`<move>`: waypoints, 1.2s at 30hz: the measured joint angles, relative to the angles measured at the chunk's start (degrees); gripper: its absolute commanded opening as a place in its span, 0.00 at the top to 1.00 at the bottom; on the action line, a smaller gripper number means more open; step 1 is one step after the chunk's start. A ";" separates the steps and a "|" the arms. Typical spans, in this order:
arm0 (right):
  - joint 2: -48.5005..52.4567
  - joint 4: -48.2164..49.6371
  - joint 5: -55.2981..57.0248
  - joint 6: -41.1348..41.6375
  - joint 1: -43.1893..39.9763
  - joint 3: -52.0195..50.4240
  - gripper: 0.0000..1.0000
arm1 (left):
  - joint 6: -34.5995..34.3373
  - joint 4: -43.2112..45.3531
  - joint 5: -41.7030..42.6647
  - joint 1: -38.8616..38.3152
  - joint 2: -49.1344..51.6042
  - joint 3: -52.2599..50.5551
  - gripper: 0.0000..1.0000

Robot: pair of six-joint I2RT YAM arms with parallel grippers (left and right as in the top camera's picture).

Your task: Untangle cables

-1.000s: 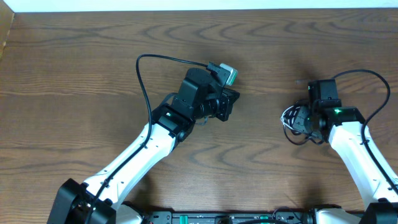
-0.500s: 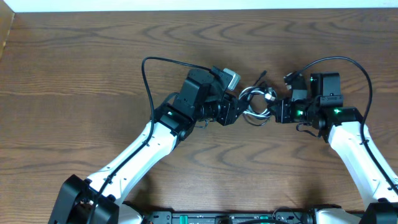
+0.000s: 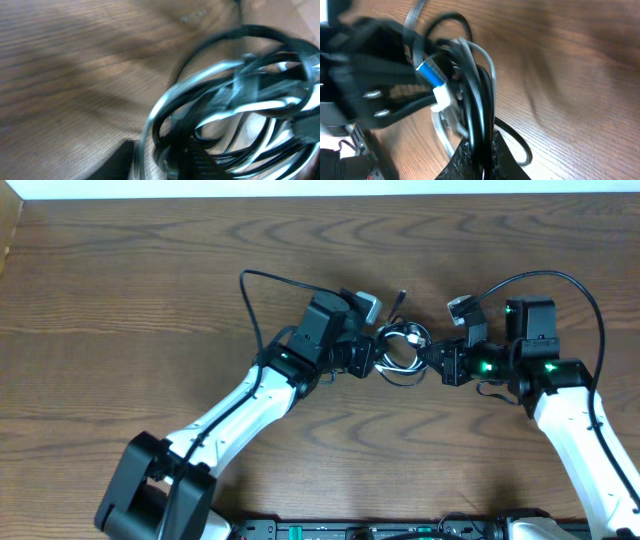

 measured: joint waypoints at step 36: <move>-2.08 -22.60 56.30 35.50 1.81 0.22 0.99 | -3.96 4.15 19.26 7.50 -10.95 -0.02 0.92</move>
